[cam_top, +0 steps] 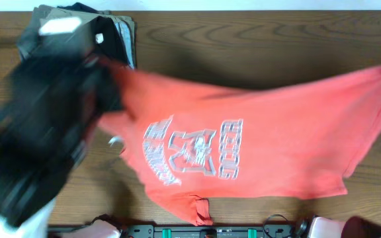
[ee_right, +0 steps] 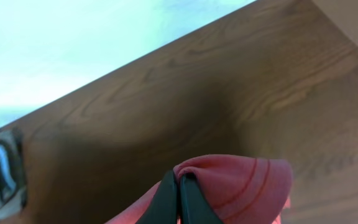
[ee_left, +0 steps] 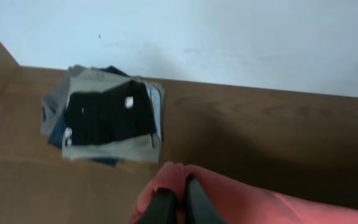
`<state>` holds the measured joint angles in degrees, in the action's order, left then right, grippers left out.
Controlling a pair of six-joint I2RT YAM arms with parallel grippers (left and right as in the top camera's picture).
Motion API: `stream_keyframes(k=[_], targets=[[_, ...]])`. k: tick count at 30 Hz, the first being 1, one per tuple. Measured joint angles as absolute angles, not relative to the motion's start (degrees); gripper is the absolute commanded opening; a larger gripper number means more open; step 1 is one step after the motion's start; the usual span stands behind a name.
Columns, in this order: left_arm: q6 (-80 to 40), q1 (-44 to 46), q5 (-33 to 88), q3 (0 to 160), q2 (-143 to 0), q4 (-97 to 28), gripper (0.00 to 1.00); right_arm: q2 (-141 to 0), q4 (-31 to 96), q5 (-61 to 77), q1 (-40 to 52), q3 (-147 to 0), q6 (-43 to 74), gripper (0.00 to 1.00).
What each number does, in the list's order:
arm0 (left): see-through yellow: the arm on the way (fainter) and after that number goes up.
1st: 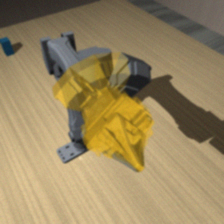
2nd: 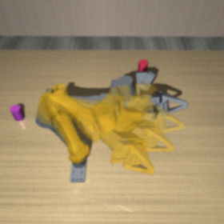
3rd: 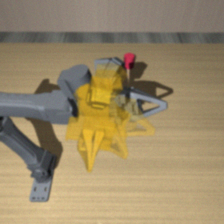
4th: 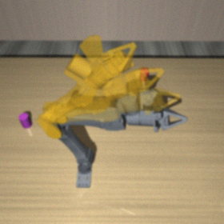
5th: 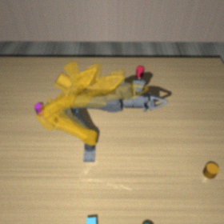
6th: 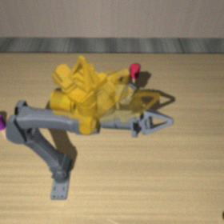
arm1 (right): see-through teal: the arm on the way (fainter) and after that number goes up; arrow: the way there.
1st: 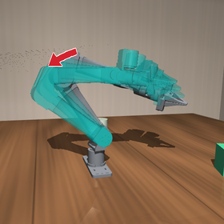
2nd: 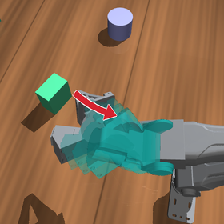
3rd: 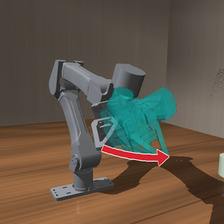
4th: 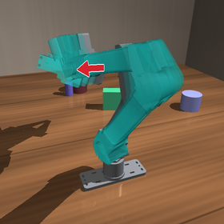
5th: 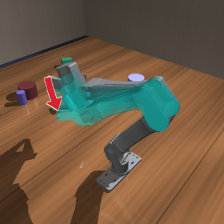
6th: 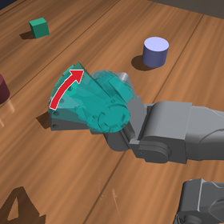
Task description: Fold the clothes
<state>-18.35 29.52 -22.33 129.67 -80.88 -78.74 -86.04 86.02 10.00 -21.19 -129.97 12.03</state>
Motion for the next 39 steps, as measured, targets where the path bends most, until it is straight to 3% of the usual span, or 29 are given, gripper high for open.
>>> stream_keyframes(k=[8,9,10,12,13,14,17,18,30,33,39], targets=[[-12.8,24.0,-23.5,129.6,-103.4,-60.5,0.07,-99.3,76.2,8.9,-21.2,-130.0,12.5,0.02],[-12.1,23.3,-23.5,129.6,-106.2,-58.7,0.17,-101.1,75.8,8.9,-21.2,-130.0,12.6,0.05],[-11.4,22.6,-23.3,129.6,-108.8,-57.2,0.34,-102.6,75.6,8.9,-21.2,-130.0,12.9,0.08],[-11.0,21.4,-22.8,129.6,-113.9,-55.0,0.82,-106.5,75.6,8.7,-21.2,-129.9,13.0,0.17],[-10.7,21.0,-22.6,129.6,-116.0,-54.6,0.95,-108.0,75.8,8.7,-21.2,-129.9,13.3,0.29],[-10.6,20.7,-22.5,129.6,-117.6,-54.5,0.98,-109.7,76.1,8.5,-21.2,-129.9,13.4,0.43],[-10.4,20.0,-22.3,129.6,-121.9,-54.5,0.98,-113.4,77.7,8.3,-21.2,-129.9,13.4,0.96],[-10.4,20.0,-22.2,129.6,-122.7,-55.1,0.98,-114.3,78.3,8.3,-21.2,-129.9,13.4,0.99],[-10.4,20.3,-13.4,129.5,-116.2,-65.5,0.99,-115.3,87.0,8.2,-21.2,-129.6,13.3,0.99],[-10.5,20.3,-9.1,129.5,-112.4,-68.4,0.95,-115.1,88.9,8.7,-21.2,-129.6,13.2,0.99],[-10.5,20.3,-1.6,127.9,-111.3,-75.3,0.96,-114.2,85.3,9.0,-21.2,-125.1,13.2,0.99]])
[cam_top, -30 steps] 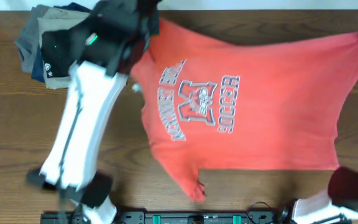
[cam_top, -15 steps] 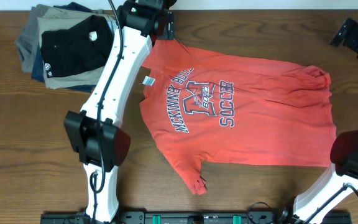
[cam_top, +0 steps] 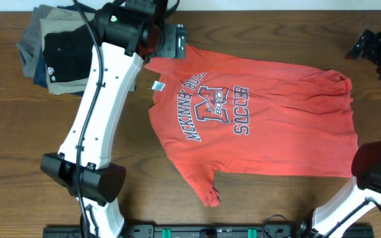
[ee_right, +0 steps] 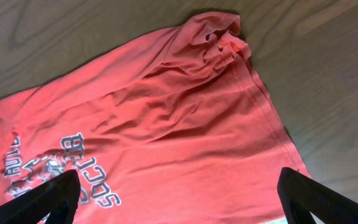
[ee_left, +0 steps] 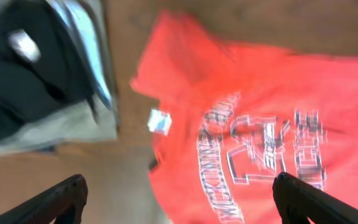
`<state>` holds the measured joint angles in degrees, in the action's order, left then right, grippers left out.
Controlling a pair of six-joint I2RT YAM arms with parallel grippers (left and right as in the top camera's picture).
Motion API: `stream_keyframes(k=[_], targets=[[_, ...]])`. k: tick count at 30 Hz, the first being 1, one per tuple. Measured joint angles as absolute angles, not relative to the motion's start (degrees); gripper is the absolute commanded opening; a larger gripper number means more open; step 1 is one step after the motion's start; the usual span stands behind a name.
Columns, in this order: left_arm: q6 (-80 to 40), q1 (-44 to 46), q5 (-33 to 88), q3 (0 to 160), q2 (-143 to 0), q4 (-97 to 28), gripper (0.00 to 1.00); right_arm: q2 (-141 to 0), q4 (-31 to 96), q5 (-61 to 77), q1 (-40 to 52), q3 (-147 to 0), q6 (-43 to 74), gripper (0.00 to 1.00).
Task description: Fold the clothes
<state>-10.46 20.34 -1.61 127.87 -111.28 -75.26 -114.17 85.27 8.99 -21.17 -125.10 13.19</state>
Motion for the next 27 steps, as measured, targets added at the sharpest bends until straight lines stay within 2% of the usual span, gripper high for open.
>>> stream_keyframes(k=[2,6,13,19,22,27], targets=[[-10.5,20.3,1.2,125.1,-112.1,-78.3,0.95,-114.0,82.9,9.0,-21.2,-122.3,13.2,0.97],[-10.5,20.4,5.5,118.1,-114.8,-81.2,0.86,-114.0,75.0,9.2,-21.2,-115.1,12.9,0.75],[-10.5,20.7,8.8,104.4,-115.9,-77.6,0.86,-114.0,60.3,10.0,-21.0,-105.4,13.1,0.72],[-10.5,22.0,10.6,95.0,-115.9,-71.4,0.86,-114.3,50.6,10.3,-20.6,-99.4,13.1,0.5],[-10.5,23.2,10.8,91.8,-115.9,-69.9,0.86,-115.6,48.8,10.3,-20.6,-98.8,13.3,0.5],[-10.5,25.0,11.1,89.3,-115.9,-68.3,0.86,-120.7,46.9,10.1,-20.6,-98.8,13.5,0.58]])
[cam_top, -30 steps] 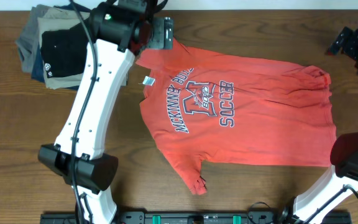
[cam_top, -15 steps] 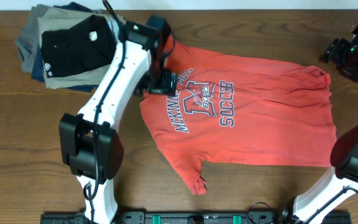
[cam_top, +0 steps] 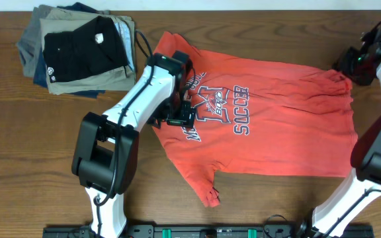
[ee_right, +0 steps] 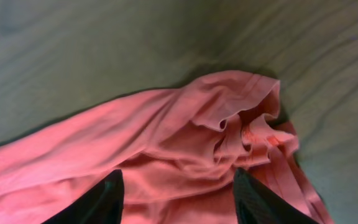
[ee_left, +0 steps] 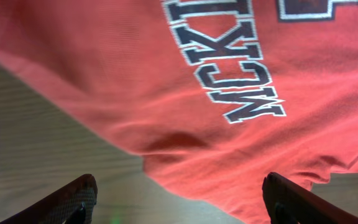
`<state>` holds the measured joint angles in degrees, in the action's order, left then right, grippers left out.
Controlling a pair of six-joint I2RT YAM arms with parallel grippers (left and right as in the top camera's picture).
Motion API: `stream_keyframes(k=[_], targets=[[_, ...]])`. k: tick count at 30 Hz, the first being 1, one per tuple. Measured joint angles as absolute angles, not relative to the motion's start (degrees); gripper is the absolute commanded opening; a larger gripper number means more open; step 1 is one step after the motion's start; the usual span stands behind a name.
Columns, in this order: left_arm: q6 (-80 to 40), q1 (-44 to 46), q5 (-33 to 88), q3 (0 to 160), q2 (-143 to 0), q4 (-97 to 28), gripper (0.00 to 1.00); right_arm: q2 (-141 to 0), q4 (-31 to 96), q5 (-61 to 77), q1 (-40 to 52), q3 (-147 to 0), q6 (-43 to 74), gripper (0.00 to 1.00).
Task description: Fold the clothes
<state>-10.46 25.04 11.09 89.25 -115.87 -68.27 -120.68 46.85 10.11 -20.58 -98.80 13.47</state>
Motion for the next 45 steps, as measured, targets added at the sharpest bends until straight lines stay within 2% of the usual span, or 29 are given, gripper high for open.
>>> stream_keyframes(k=[8,14,29,31,35,40,45], targets=[[-10.5,27.5,11.5,88.0,-115.9,-66.8,0.86,-128.4,44.1,7.2,-20.6,-98.3,13.4,0.56],[-10.5,27.7,11.5,88.0,-115.9,-65.2,0.86,-128.6,41.4,6.5,-20.6,-98.3,13.1,0.5],[-10.5,27.7,11.5,87.9,-115.9,-62.5,0.86,-128.6,36.1,6.3,-20.6,-98.3,13.0,0.46],[-10.5,27.7,11.5,87.8,-115.9,-62.3,0.86,-128.6,35.6,6.3,-20.6,-98.3,12.8,0.43],[-10.5,27.7,11.5,87.8,-115.9,-61.6,0.86,-128.6,34.7,6.3,-20.6,-98.3,12.0,0.31],[-10.5,27.7,11.5,87.8,-115.9,-60.8,0.86,-128.7,33.6,6.2,-20.6,-98.3,11.9,0.35],[-10.5,27.7,11.5,87.8,-115.9,-60.6,0.86,-129.6,33.3,6.0,-20.3,-98.3,11.5,0.32]])
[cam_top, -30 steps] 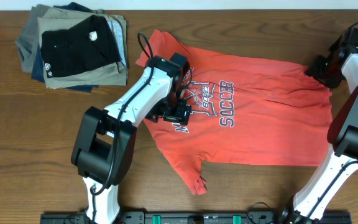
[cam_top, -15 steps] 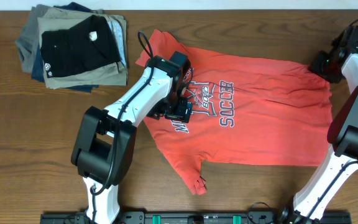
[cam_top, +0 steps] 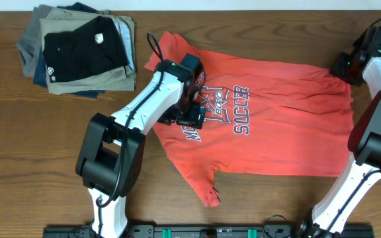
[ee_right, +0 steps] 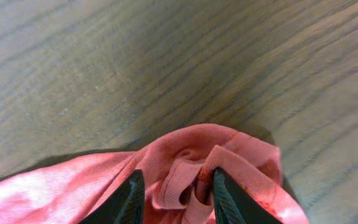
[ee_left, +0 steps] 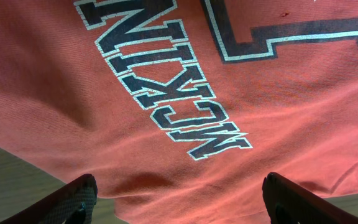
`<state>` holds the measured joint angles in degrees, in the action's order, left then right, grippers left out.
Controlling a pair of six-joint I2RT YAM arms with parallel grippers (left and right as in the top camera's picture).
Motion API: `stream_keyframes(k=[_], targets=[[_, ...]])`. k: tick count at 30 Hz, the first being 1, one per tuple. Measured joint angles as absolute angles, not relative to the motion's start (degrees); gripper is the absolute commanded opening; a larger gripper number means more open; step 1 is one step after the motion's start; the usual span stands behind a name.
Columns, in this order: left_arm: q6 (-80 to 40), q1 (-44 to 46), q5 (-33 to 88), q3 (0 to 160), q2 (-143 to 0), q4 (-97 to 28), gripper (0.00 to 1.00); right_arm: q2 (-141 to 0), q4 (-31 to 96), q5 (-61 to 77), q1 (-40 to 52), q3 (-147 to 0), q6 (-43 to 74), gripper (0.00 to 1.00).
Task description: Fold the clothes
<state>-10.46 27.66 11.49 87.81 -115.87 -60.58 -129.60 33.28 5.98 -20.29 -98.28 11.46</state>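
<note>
A red T-shirt (cam_top: 270,125) with a "McKinney Soccer" print lies spread on the table, print up. My left gripper (cam_top: 192,114) hovers low over the print's left side. In the left wrist view, the left gripper (ee_left: 179,205) is wide open with only the lettering (ee_left: 166,99) under it. My right gripper (cam_top: 344,66) is at the shirt's far right corner. In the right wrist view the right gripper (ee_right: 176,196) is open, its fingers straddling a bunched fold of red fabric (ee_right: 229,155) that sits loosely between them.
A stack of folded dark and grey clothes (cam_top: 78,46) sits at the far left corner of the wooden table (cam_top: 45,145). The shirt's lower hem tapers to a point near the front edge (cam_top: 210,195).
My left gripper has shifted a little right, further onto the lettering. My right gripper has come down onto the bunched corner, and its fingers stand closer together around the fold.
First both grippers were shut on the shirt's corners, holding it stretched above the table. Then the shirt lay flat and both grippers were open above it. The left gripper later hung low at the print's left edge, the right neared the bunched corner, which it now straddles.
</note>
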Motion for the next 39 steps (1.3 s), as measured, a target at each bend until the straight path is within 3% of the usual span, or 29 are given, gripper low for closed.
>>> stream_keyframes(k=[2,7,17,20,22,31,32,33,34,35,39], targets=[[-10.5,27.7,11.5,87.8,-115.9,-60.6,0.86,-130.5,33.1,5.9,-20.0,-98.3,11.2,0.26],[-10.5,27.7,11.5,87.8,-115.9,-60.1,0.86,-131.4,32.7,5.5,-19.6,-98.3,10.3,0.01],[-10.5,27.7,11.5,87.7,-115.9,-59.6,0.86,-131.8,27.5,3.9,-19.6,-98.3,13.0,0.01],[-10.6,27.7,11.5,87.0,-115.9,-59.6,0.76,-131.8,25.6,2.3,-19.6,-98.3,14.2,0.01],[-10.7,27.7,11.6,85.9,-115.9,-59.6,0.76,-131.8,25.4,1.3,-19.6,-98.6,14.7,0.01],[-11.8,27.7,11.7,82.8,-115.9,-59.0,0.77,-132.7,35.4,-3.5,-20.1,-110.7,16.2,0.01],[-11.8,27.7,11.7,82.8,-115.9,-58.9,0.77,-132.7,37.4,-3.6,-20.3,-112.8,16.2,0.1],[-11.8,27.7,11.7,82.8,-115.9,-58.9,0.76,-132.7,39.1,-3.7,-20.5,-115.1,16.6,0.33],[-11.9,27.7,11.7,82.8,-115.9,-58.9,0.77,-132.7,41.0,-3.9,-20.7,-117.4,16.7,0.74],[-11.9,27.7,11.7,82.8,-115.9,-58.9,0.77,-132.7,43.0,-4.2,-20.9,-119.5,16.5,0.99],[-12.0,27.7,11.7,82.8,-115.9,-59.0,0.77,-132.7,49.3,-4.9,-21.5,-125.3,16.3,0.99]])
